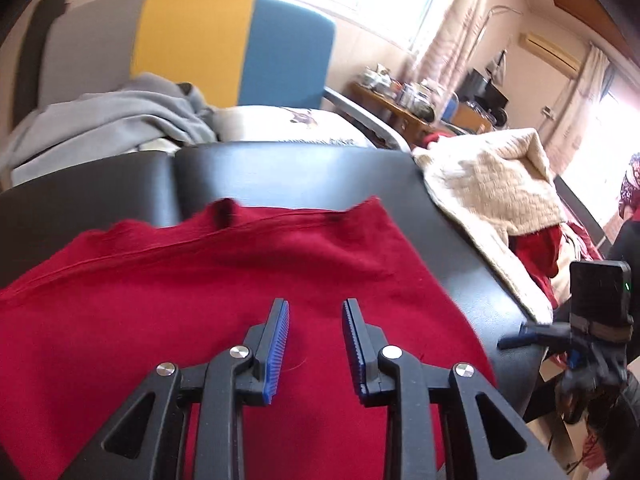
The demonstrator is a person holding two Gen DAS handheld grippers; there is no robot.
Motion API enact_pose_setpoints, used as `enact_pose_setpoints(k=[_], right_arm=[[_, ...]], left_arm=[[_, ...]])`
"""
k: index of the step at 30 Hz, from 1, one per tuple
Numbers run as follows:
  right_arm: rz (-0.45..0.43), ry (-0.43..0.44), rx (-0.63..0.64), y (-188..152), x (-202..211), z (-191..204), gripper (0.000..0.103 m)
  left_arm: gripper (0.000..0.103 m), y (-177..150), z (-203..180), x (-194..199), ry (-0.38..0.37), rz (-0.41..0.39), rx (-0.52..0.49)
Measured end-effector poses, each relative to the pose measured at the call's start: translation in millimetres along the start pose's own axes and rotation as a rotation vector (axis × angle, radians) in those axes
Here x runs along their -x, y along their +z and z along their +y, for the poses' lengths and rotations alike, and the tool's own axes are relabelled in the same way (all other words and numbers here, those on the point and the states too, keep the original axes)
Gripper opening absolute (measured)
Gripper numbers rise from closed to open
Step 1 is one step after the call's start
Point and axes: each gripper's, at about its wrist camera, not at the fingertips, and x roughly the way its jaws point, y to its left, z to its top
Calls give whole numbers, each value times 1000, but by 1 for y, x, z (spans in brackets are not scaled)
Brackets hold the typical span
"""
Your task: Fold clothes
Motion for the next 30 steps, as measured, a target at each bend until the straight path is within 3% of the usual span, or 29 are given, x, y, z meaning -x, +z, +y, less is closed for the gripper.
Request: enact_pose_setpoints(k=[7,10,13,16,18,22,28,30], right_arm=[[71,150,30,-4,-30,-6,103],[126,298,52,4,-39,-1,103],[383,426,95,2,-60,11,103],[570,452,173,-10,-61,20,103],[648,449,197,-16,-59,22,101],[576,396,148,-17,-45,15,101],[422,185,136,-9,-15,29,103],[330,127,165,6,-8,37,103]], left_arm=[[28,6,-17,-21,-11,24,-60],[28,0,-19,-31,2,60,-87],[28,-16,-16,-42,-22,110,-83],[28,-31,-20,-34,-81,105,-80],[28,-37,-27,-31,-62,102,-82],[28,-44,-32,-27,-30,70,-62],[29,-36,-24,-14,-64,54,20],[30,-35,-18,-4,-49,26,37]])
